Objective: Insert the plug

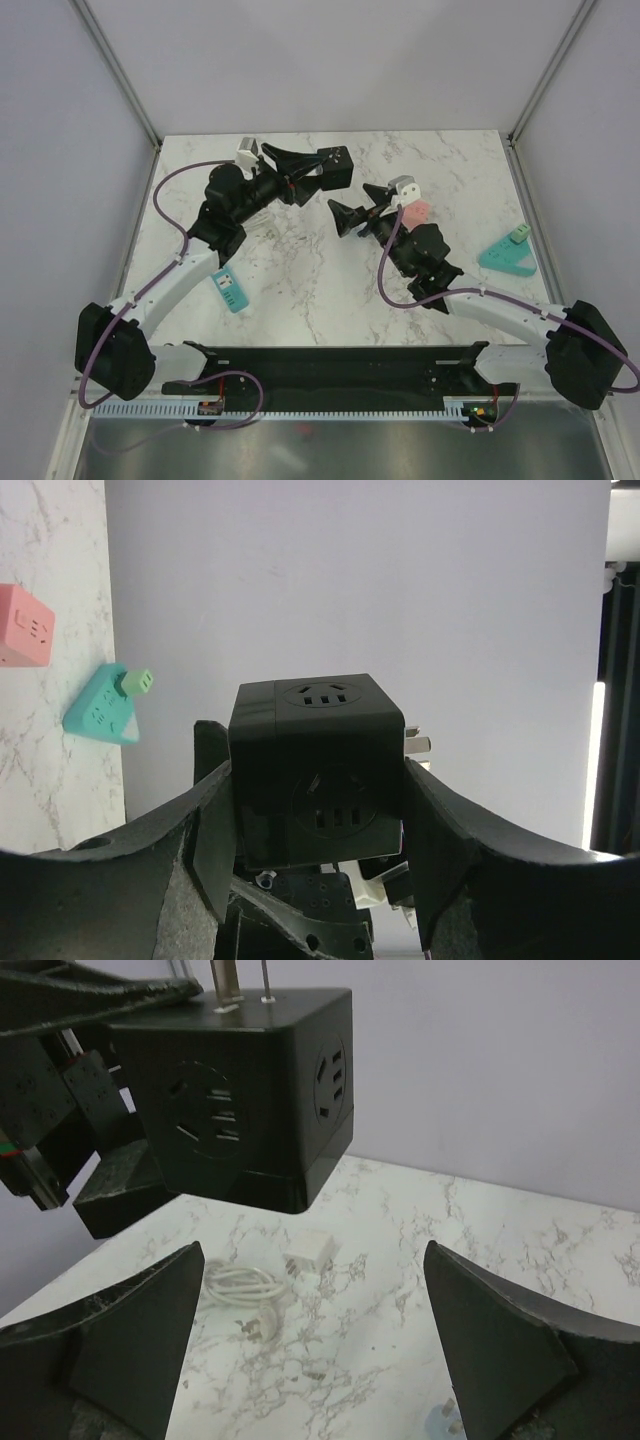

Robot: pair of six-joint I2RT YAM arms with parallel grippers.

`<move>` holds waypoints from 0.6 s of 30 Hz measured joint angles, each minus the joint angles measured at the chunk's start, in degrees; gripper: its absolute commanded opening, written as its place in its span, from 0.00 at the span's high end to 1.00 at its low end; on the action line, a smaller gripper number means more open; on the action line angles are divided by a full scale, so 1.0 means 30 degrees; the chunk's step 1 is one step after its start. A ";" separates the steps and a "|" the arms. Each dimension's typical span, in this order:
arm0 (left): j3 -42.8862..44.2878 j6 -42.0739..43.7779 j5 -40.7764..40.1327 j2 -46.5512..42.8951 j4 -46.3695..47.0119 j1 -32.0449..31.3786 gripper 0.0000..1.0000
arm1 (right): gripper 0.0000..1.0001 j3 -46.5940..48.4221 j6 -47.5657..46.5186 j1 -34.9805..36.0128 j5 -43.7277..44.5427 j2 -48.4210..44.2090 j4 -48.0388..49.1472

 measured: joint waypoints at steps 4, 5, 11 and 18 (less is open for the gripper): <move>-0.0248 -0.0299 -0.0474 -0.0226 0.0117 -0.0036 0.98 | 0.02 0.0568 -0.0430 0.0342 0.0619 0.0539 0.0889; -0.0284 -0.0328 -0.0546 -0.0233 0.0102 -0.0051 0.98 | 0.02 0.0663 -0.0481 0.0372 0.0670 0.0568 0.1071; -0.0430 -0.0379 -0.0845 -0.0233 0.0080 -0.0080 0.98 | 0.02 0.1260 -0.0882 0.0576 0.0656 0.0605 0.1603; -0.0466 -0.0393 -0.0976 -0.0342 0.0036 -0.0342 0.98 | 0.02 0.2251 -0.1173 0.0911 0.0845 0.1508 0.1596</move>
